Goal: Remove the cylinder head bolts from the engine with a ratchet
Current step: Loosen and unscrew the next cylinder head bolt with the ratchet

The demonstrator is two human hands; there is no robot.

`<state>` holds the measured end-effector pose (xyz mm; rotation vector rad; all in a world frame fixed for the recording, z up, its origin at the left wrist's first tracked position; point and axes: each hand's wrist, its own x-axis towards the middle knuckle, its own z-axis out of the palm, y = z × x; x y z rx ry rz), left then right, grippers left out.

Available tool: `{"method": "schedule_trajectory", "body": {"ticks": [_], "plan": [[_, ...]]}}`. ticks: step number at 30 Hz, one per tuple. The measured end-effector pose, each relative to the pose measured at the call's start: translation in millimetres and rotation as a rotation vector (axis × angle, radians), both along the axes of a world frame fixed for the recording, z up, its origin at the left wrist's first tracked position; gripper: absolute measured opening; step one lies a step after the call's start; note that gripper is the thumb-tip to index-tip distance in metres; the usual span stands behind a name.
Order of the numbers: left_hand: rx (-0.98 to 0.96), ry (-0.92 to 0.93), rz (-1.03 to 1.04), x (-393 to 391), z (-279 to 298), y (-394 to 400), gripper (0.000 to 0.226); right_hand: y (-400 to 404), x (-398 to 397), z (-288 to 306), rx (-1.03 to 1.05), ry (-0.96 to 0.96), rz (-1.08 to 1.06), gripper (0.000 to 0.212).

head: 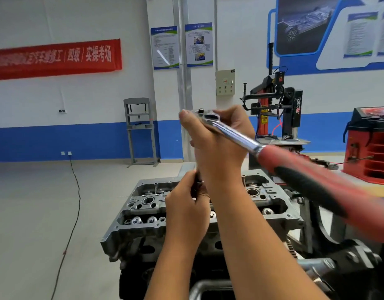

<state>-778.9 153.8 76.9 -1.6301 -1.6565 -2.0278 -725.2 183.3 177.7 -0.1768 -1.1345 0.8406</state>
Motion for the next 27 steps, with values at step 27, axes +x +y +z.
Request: {"method": "schedule_trajectory", "body": {"ticks": [27], "plan": [[-0.093, -0.08, -0.198, -9, 4, -6, 0.039, 4, 10, 10, -0.035, -0.051, 0.524, 0.017]]}}
